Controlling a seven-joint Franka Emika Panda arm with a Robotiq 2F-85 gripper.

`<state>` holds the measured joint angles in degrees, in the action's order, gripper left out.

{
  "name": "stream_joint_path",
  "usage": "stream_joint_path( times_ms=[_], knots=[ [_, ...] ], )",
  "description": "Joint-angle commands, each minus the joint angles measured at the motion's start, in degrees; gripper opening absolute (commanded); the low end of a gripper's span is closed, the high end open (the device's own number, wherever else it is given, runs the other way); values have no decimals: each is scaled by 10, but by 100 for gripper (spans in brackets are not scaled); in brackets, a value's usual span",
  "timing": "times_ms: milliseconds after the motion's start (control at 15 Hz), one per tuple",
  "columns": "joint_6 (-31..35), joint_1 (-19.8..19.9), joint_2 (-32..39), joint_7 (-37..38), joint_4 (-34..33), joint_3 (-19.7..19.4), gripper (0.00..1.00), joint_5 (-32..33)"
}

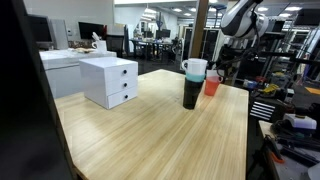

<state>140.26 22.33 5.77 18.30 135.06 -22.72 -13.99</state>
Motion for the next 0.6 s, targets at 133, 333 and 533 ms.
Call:
stream_joint_path(
  times_ms=[133,333,533],
  knots=[
    [5,4,3,-25,5,1,19,-18],
    [-7,1,-4,-25,2,1,11,-11],
    [-28,-6,-19,-18,-4,4,4,10]
  ],
)
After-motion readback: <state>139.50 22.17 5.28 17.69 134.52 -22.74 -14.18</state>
